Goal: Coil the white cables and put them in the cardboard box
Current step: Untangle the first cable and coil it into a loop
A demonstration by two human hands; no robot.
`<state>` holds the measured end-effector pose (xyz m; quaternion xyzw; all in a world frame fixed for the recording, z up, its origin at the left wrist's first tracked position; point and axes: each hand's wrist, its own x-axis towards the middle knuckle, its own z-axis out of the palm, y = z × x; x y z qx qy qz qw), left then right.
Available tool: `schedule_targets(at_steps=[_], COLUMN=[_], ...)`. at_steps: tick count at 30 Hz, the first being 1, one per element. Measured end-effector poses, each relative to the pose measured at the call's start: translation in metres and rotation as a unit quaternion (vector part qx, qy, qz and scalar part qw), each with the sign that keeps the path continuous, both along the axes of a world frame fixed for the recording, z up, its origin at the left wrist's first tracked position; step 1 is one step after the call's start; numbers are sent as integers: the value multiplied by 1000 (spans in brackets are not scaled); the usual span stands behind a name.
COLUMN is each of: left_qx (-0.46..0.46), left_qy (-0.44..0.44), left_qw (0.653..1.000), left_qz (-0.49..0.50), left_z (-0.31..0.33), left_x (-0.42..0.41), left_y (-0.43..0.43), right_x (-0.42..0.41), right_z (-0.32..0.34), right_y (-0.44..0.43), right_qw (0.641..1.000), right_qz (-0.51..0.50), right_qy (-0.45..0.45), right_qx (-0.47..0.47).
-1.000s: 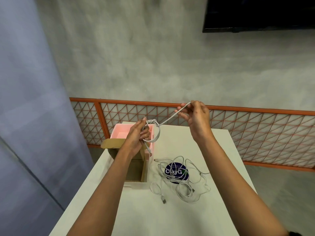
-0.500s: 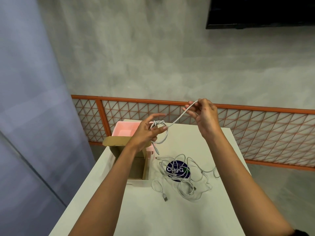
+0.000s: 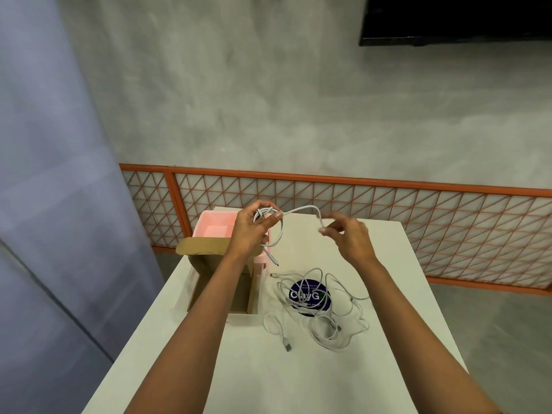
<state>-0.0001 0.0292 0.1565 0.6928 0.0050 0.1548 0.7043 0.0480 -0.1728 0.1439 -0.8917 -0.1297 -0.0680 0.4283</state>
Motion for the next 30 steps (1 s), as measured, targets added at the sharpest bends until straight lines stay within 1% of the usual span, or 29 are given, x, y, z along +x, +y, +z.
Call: schedule_targets(at_steps=[1,3,5,6,8,10,12,14,17,20,23,24,27,28,30], left_qx=[1,1,-4,-7,-11,-15,-20,-20,-19,-16,-18,-21,-31,-26,-14], left_qy=[1,3,8,10,15,21,25,27,30,38,44,44,46,48,55], left_qw=[1000,1000,1000,1000,999,998,997,997,997,996,997,998,998,998,998], left_qz=[2,0,-13,-24,-45,-60,-68,-72,-75,-78,-55,-42,-22,-20,-15], left_z=[0,0,-1,-2,-4,-6,-8,-9,-9,-12,-14,-15,-16,-16,-15], left_x=[1,1,1,0,0,-1,0,-1,0,1,3,4,5,5,6], left_y=[-1,-3,-4,-4,-7,-9,-11,-11,-9,-8,-8,-7,-6,-6,-6], right_x=[-2,-5,-7,-7,-9,-10,-10,-11,-12,-14,-18,-20,-24,-25,-27], right_z=[-1,-1,-3,-5,-5,-1,3,7,8,9,12,12,14,14,14], right_y=[3,8,14,17,23,30,35,39,42,44,47,48,45,45,48], right_qw=[1000,999,998,994,969,933,898,868,848,847,863,863,834,836,861], right_qz=[19,42,32,25,22,26,29,34,56,104,148,155,188,198,208], right_qy=[-4,-6,14,38,97,144,182,230,315,374,365,364,391,389,358], right_qx=[-14,1,53,101,227,329,399,439,422,363,315,314,340,332,296])
